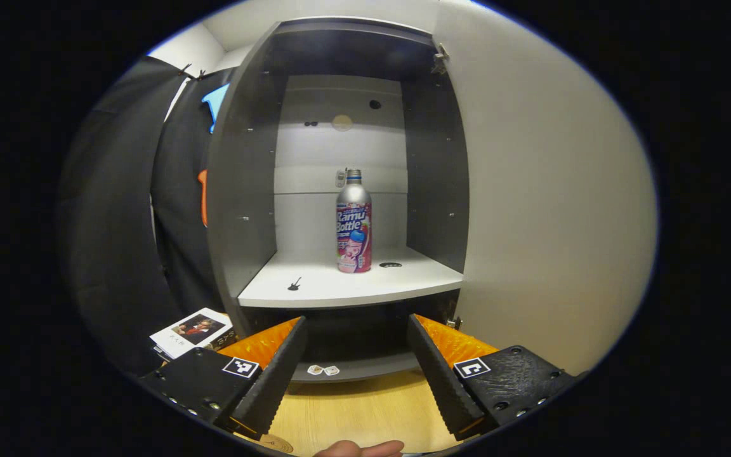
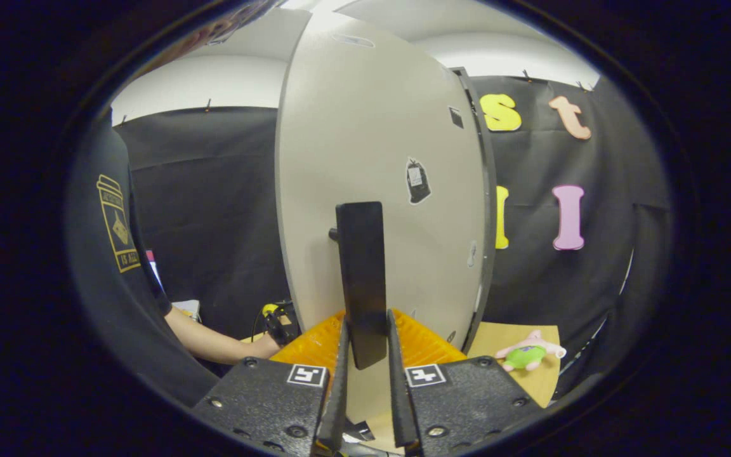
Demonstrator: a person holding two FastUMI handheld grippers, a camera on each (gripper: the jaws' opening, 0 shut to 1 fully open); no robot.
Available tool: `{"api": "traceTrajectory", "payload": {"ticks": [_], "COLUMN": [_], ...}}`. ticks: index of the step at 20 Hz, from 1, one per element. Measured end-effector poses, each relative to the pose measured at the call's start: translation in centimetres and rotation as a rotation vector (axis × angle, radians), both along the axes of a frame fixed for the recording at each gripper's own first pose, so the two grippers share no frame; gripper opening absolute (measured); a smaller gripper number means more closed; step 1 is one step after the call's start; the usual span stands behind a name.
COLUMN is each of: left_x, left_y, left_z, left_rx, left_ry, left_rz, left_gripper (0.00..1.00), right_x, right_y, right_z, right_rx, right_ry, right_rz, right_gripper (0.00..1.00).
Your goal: Open the cabinet door with the right hand, grasp the bottle in the cabinet with the left hand and place it on the coaster, then close the cabinet door with the right hand.
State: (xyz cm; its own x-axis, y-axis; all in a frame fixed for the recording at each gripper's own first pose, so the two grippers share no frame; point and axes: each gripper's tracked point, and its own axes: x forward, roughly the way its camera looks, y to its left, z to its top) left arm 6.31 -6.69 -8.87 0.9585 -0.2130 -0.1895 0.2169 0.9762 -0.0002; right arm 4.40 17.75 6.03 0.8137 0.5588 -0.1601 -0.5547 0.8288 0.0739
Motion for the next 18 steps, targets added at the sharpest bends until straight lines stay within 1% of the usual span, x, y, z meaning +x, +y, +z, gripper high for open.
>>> {"api": "traceTrajectory", "payload": {"ticks": [1,2,3,6,7,8,10,12,14,18], "left_x": [0.3,0.8,1.2,3.0,3.8,4.5,5.8,7.4,9.3,13.6], "left_y": [-0.3,-0.8,-1.3,-2.2,-2.5,-2.8,-3.2,-3.4,-3.1,-2.5], "left_z": [-0.4,-0.6,-0.3,0.8,1.3,1.8,2.9,3.5,4.0,5.3], "left_rx": [0.004,-0.001,-0.007,0.012,0.02,0.025,0.041,0.044,0.04,0.043], "left_ry": [0.018,0.031,0.03,-0.003,-0.019,-0.035,-0.07,-0.089,-0.101,-0.13], "left_rz": [0.004,0.001,-0.002,-0.012,-0.015,-0.022,-0.015,-0.007,0.018,0.059], "left_gripper": [0.95,1.0,0.96,0.96,0.96,0.96,0.96,0.96,0.96,0.96], "right_x": [0.3,0.5,0.5,-0.2,-0.6,-0.9,-1.4,-2.1,-2.8,-2.7], "right_y": [-0.1,-0.3,-0.9,-2.6,-2.8,-2.9,-3.5,-4.4,-5.5,-8.7], "right_z": [-0.5,-0.7,-0.7,-0.4,-0.4,-0.4,-0.4,-0.2,-0.1,-0.3], "right_rx": [-0.016,-0.026,-0.03,-0.014,0.008,0.027,0.055,0.064,0.06,0.057], "right_ry": [0.003,-0.002,-0.014,-0.023,-0.015,-0.01,-0.011,-0.021,-0.028,-0.021], "right_rz": [-0.044,-0.077,-0.121,-0.214,-0.231,-0.245,-0.285,-0.329,-0.386,-0.52], "right_gripper": [0.4,0.46,0.47,0.73,0.75,0.81,0.86,0.88,0.88,0.88]}}
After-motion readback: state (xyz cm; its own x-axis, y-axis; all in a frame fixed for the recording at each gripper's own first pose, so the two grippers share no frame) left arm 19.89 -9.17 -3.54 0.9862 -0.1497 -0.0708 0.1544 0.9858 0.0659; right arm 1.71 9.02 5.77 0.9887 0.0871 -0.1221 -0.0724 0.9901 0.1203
